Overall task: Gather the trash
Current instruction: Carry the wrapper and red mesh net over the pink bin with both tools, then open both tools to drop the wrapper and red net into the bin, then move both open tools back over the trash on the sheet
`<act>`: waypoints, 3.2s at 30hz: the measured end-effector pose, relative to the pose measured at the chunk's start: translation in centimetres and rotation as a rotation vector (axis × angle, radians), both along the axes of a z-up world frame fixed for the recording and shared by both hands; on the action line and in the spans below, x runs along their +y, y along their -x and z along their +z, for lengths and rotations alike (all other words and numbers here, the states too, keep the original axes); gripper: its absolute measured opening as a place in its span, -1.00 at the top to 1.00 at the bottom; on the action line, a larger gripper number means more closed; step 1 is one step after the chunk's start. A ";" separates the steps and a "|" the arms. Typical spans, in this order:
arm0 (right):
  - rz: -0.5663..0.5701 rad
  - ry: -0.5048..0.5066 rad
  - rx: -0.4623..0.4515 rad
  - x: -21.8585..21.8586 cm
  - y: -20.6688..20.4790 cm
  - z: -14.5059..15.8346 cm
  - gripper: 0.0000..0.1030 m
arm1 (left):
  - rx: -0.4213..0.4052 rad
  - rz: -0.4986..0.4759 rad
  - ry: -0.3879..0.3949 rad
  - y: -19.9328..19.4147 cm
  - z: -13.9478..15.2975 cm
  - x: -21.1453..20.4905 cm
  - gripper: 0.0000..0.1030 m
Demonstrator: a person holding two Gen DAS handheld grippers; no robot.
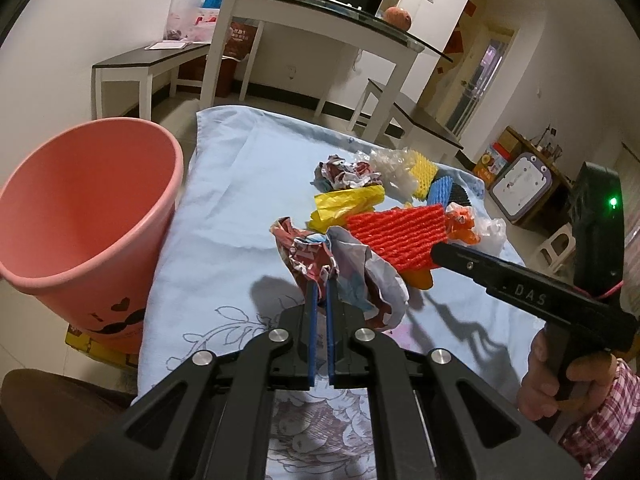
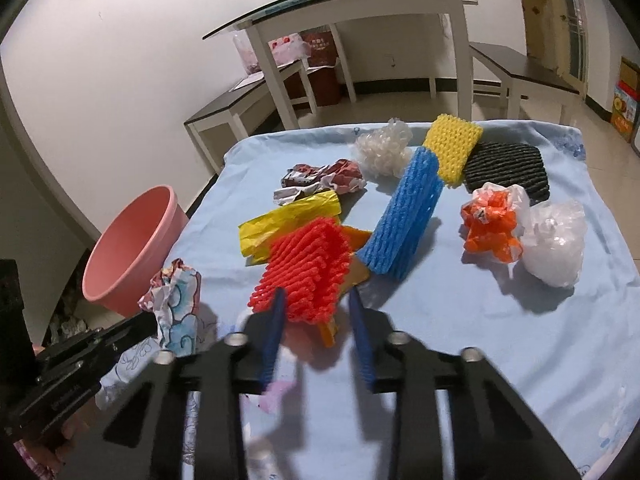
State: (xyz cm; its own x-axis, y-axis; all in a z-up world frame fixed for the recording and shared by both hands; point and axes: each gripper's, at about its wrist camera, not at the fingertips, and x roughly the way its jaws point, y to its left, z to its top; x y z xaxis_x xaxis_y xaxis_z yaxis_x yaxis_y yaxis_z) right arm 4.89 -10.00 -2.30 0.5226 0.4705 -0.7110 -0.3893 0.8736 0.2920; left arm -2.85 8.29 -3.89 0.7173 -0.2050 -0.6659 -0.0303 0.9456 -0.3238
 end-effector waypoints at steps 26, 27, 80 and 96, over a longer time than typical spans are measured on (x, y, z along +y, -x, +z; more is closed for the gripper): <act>0.229 -0.070 -0.299 11.1 1.0 8.4 0.86 | -0.137 0.307 -0.152 3.5 5.0 9.9 0.94; 0.250 -0.065 -0.302 12.2 0.9 8.3 0.86 | -0.132 0.325 -0.152 3.5 4.9 10.7 0.94; 0.366 0.012 -0.252 16.7 3.4 5.7 0.14 | -0.095 0.376 -0.093 3.8 4.4 12.8 0.46; 0.193 0.024 -0.254 7.0 4.3 6.3 0.10 | -0.145 0.196 -0.126 2.5 5.6 4.8 0.45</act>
